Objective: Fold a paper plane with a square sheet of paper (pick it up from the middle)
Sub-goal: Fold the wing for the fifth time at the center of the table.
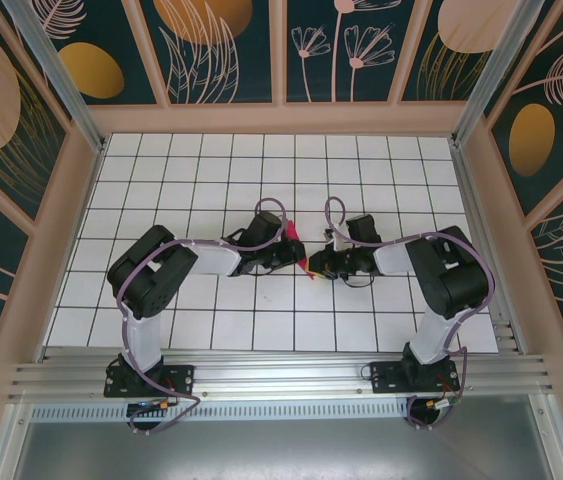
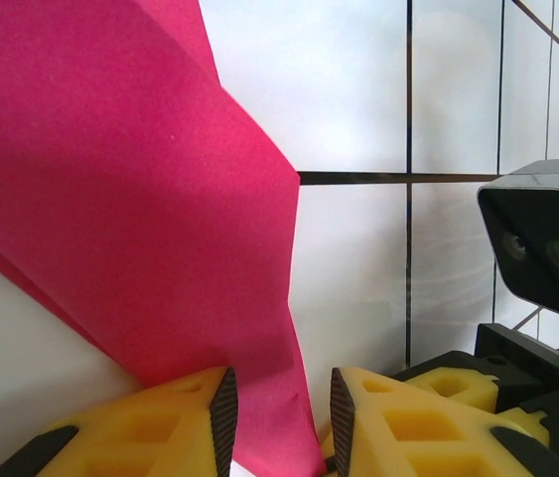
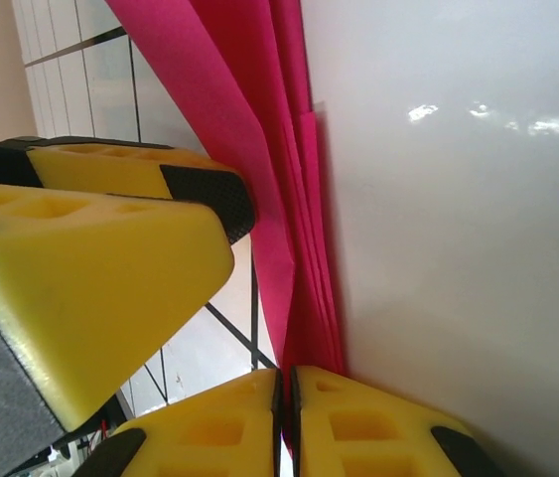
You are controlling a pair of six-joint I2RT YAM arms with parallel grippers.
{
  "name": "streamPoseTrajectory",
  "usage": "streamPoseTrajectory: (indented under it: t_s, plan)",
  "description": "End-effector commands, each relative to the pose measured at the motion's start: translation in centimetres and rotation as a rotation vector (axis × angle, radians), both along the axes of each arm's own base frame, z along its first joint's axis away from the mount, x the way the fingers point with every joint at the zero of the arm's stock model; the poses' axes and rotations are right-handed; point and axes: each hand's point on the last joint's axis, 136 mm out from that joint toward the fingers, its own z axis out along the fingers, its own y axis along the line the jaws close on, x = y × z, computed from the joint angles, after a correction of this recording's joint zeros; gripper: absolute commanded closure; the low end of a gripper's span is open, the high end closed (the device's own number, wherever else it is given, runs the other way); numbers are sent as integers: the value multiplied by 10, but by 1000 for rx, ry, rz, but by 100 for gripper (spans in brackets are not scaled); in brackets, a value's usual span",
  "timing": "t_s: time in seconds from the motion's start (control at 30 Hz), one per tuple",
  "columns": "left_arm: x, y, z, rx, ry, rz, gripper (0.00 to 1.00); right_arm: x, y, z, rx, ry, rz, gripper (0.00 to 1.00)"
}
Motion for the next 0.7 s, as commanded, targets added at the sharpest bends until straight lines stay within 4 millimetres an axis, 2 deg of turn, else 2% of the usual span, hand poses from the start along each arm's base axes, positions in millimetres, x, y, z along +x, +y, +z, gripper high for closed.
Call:
streamPoseTrajectory:
  t_s: [0.0, 0.27, 0.3, 0.4, 0.57, 0.67]
  plan:
    - [0, 28, -44, 157, 57, 73, 67, -11, -9, -11, -75, 25, 1, 89]
    - [-2, 32, -49, 174, 72, 80, 67, -10, -23, -31, -182, 37, -32, 100]
    - [6, 25, -40, 156, 50, 77, 68, -10, -24, -33, -189, 42, -33, 100]
    - [9, 18, -25, 125, 19, 60, 67, -14, -21, -35, -168, 52, -20, 100]
    - [20, 4, 38, -8, -125, 36, 61, -24, -9, -17, -71, 42, 33, 100]
    - [17, 7, 50, -39, -164, 37, 57, -30, -3, -11, -30, 44, 60, 100]
